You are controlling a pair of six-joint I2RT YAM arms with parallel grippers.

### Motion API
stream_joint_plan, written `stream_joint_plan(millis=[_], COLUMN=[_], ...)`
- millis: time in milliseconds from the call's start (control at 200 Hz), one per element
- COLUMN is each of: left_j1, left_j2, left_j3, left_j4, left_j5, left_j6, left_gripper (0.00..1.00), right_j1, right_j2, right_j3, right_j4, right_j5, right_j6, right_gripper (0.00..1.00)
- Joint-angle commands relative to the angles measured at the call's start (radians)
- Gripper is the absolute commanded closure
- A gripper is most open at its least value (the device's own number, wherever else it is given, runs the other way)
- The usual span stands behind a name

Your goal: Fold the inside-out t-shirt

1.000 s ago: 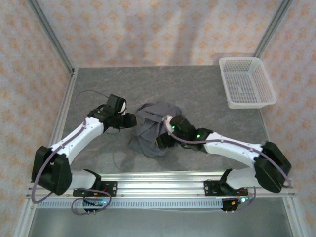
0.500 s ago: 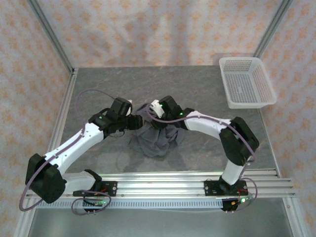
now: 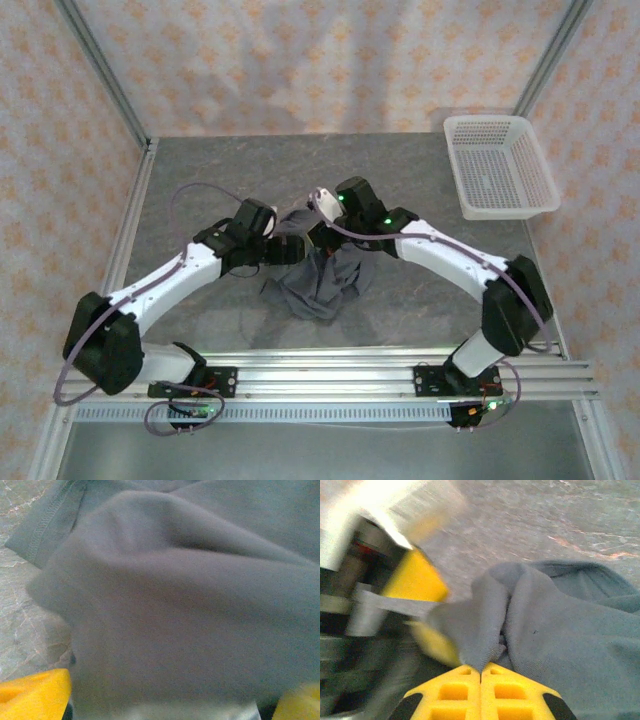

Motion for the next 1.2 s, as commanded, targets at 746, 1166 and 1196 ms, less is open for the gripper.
stream_joint_plan(millis=[746, 1166, 1196], left_j1=[-0.005, -0.005, -0.006], left_j2=[-0.115, -0.128, -0.133], left_j3=[0.100, 0.115, 0.115], left_j4=[0.127, 0.072, 0.070], left_j5=[0.252, 0.224, 0.223], left_j6=[0.142, 0.159, 0.162], left_gripper=[1.00, 1.00, 1.00], right_j1=[-0.008, 0.037, 0.037], right_j2=[-0.313, -0.022, -0.013], right_j3=[-0.530, -0.361, -0.352], right_j4=[0.475, 0.608, 0.603], right_j5=[0.318, 0.557, 0.555], right_j6=[-0.010, -0.219, -0.227], right_gripper=[0.09, 0.32, 0.38])
